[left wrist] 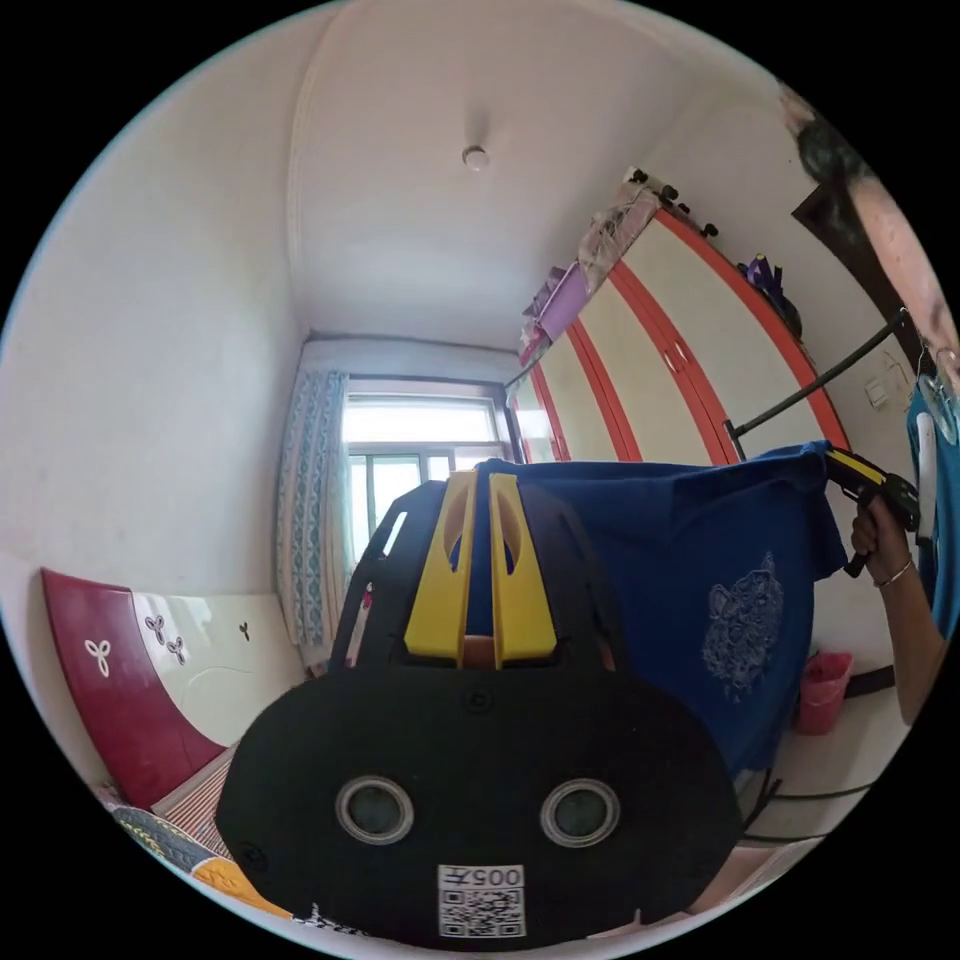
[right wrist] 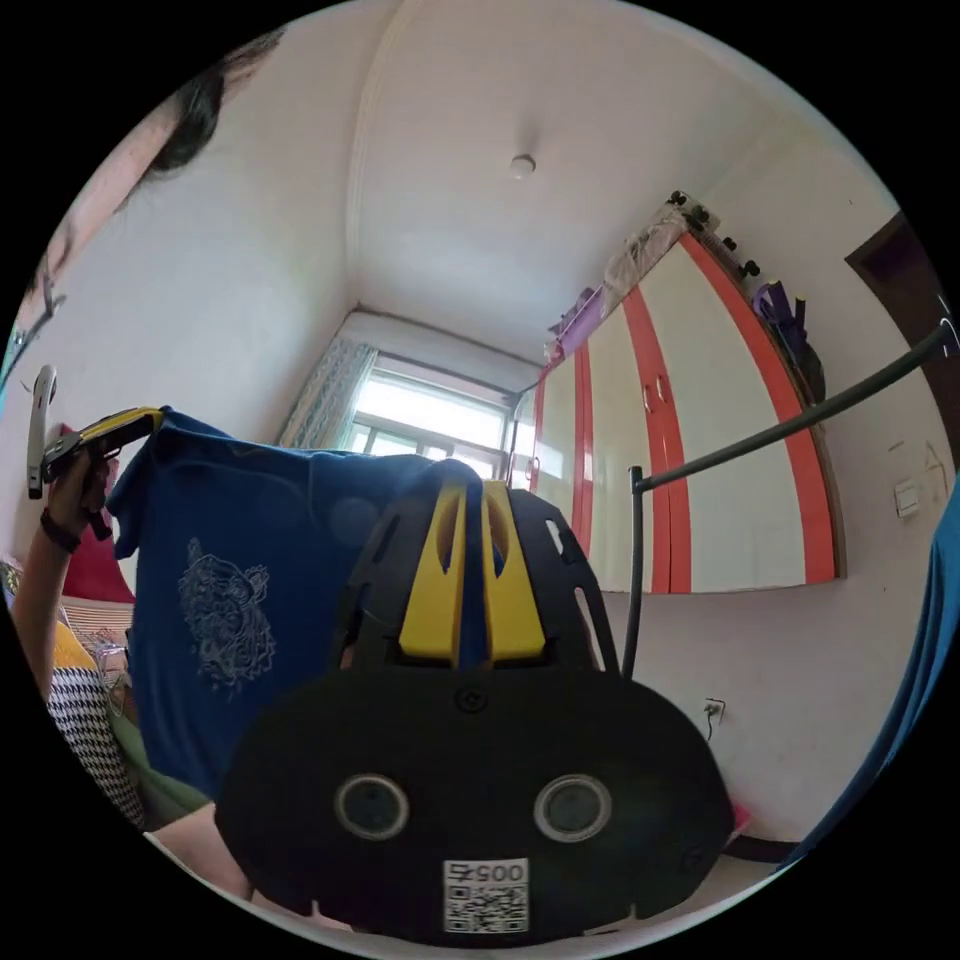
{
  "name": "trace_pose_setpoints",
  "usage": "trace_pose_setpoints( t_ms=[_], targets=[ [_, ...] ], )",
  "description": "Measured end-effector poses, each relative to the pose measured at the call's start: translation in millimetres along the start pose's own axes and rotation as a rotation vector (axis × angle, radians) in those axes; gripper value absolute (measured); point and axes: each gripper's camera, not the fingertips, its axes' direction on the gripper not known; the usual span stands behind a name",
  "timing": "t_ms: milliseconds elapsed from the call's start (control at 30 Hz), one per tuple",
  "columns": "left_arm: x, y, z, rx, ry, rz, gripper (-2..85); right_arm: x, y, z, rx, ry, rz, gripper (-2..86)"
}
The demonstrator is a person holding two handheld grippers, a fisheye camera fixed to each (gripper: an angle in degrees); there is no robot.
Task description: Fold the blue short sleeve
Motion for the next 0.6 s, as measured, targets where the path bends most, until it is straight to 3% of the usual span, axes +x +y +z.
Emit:
trace_pose_setpoints(
  t_ms=[167,300,600],
  targets=[
    [-0.7,7.6,-8.3,-0.003,-0.042,0.003,2.3,6.8,-10.3,8.2,0.009,-0.071,-0.014,-1.4],
    [-9.1,40.5,29.1,-0.142,-0.028,-0.009,2.8,1.2,0.5,48.0,-0.074,-0.106,-0.041,-1.4],
    [-27.9,197.2,171.5,-0.606,-0.008,-0.071,3.0,-28.8,99.6,228.6,-0.529,-0.203,-0.079,-1.3]
  ],
)
